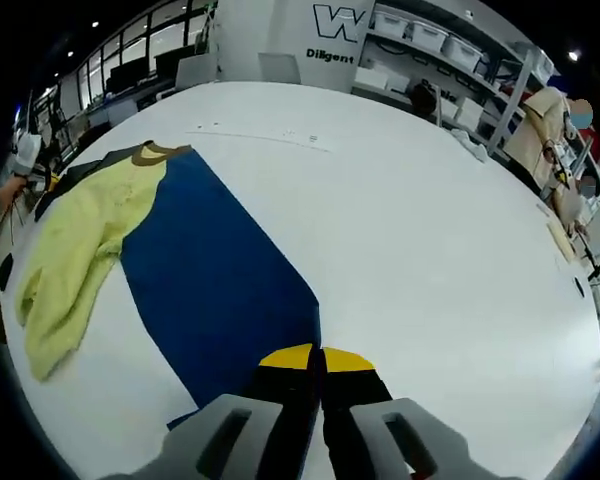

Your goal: Fold the garment on the visible template until the final outline fits inside the template.

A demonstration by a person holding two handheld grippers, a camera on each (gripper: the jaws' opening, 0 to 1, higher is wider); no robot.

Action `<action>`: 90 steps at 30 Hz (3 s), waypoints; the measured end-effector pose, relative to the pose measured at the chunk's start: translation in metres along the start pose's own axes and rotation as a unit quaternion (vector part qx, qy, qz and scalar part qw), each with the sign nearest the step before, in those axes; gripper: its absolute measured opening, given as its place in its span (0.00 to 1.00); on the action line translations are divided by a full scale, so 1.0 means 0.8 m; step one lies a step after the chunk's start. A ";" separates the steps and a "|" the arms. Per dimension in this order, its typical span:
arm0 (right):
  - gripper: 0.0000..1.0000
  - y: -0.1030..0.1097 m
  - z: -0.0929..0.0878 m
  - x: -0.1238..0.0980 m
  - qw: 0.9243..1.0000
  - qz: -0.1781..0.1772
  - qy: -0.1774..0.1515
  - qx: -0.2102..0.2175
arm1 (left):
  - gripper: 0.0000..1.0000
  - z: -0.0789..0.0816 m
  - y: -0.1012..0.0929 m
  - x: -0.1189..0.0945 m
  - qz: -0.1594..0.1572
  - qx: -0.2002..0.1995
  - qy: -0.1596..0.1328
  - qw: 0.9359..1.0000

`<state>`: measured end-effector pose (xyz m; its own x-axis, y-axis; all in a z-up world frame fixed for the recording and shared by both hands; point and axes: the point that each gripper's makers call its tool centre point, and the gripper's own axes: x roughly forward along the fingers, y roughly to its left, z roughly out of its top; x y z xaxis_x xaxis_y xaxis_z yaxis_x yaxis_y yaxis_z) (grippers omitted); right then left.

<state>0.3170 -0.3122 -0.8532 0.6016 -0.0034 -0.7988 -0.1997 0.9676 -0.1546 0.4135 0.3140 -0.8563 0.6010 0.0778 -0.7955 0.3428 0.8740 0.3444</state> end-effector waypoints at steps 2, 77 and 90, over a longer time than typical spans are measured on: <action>0.00 -0.001 -0.002 0.001 1.000 -0.002 0.002 -0.002 | 0.00 -0.001 0.002 0.000 0.003 0.001 0.000 1.000; 0.46 0.008 0.064 -0.002 0.989 0.055 -0.076 0.118 | 0.51 -0.006 -0.042 -0.046 -0.015 -0.076 0.001 0.997; 0.77 0.090 0.068 -0.037 0.980 0.135 -0.083 0.121 | 0.80 0.013 -0.082 -0.087 -0.051 -0.084 -0.050 0.994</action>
<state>0.3268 -0.2283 -0.8091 0.6741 0.2820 -0.6827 -0.1917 0.9594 0.2070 0.3566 0.2463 -0.8184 0.6408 -0.0566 -0.7656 0.2854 0.9433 0.1692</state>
